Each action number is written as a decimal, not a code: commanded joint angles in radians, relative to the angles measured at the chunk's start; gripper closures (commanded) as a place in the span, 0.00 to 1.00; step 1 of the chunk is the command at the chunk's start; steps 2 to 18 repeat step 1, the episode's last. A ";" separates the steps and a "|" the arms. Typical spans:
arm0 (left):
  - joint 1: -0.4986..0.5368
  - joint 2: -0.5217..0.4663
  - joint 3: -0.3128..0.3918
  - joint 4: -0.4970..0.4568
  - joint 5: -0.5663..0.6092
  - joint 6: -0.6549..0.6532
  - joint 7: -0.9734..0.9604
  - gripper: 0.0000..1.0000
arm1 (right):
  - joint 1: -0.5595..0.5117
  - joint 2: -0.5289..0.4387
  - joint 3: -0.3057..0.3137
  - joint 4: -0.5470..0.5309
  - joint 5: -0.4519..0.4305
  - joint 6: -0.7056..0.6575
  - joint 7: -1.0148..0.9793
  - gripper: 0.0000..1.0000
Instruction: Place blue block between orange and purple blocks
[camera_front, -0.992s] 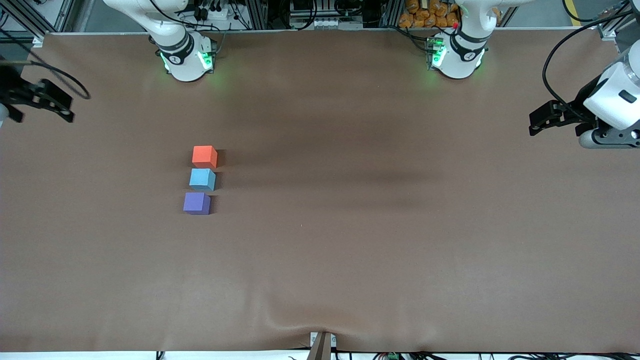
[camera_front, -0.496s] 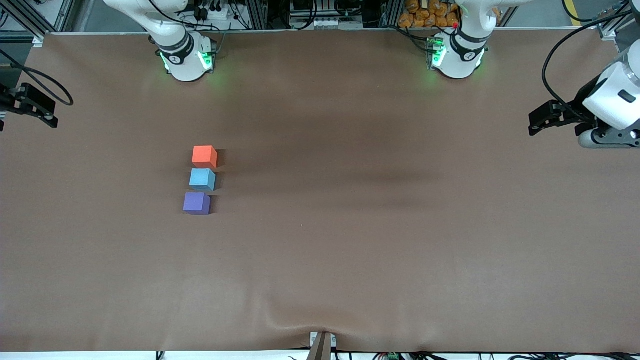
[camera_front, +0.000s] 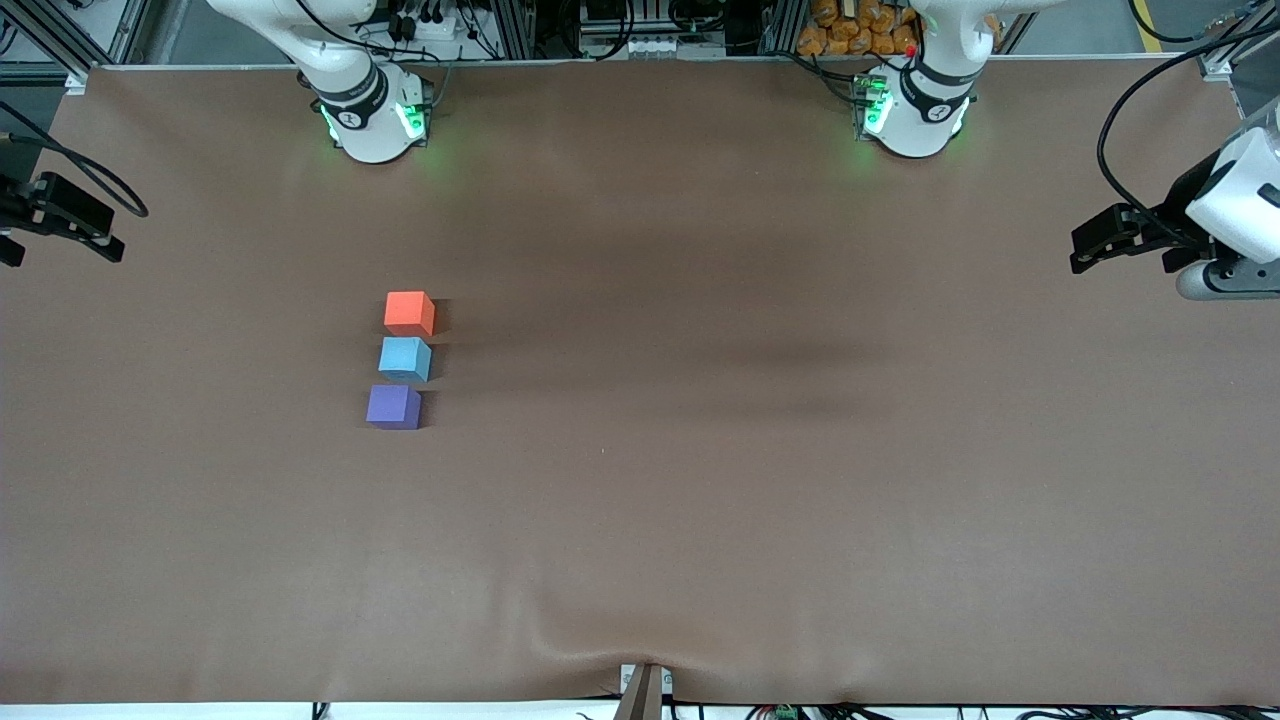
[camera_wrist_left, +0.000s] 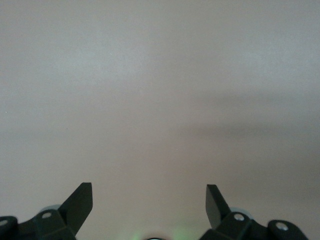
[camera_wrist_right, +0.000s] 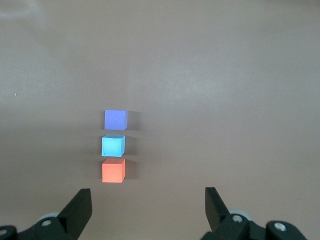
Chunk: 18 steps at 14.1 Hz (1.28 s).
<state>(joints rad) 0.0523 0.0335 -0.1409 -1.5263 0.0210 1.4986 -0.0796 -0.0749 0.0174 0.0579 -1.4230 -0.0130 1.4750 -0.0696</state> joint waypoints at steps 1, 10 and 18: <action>0.003 -0.001 -0.005 0.005 0.010 0.002 -0.002 0.00 | -0.005 0.012 0.007 0.029 0.015 -0.019 0.016 0.00; 0.003 -0.001 -0.005 0.005 0.010 0.002 -0.002 0.00 | -0.005 0.012 0.007 0.029 0.015 -0.019 0.016 0.00; 0.003 -0.001 -0.005 0.005 0.010 0.002 -0.002 0.00 | -0.005 0.012 0.007 0.029 0.015 -0.019 0.016 0.00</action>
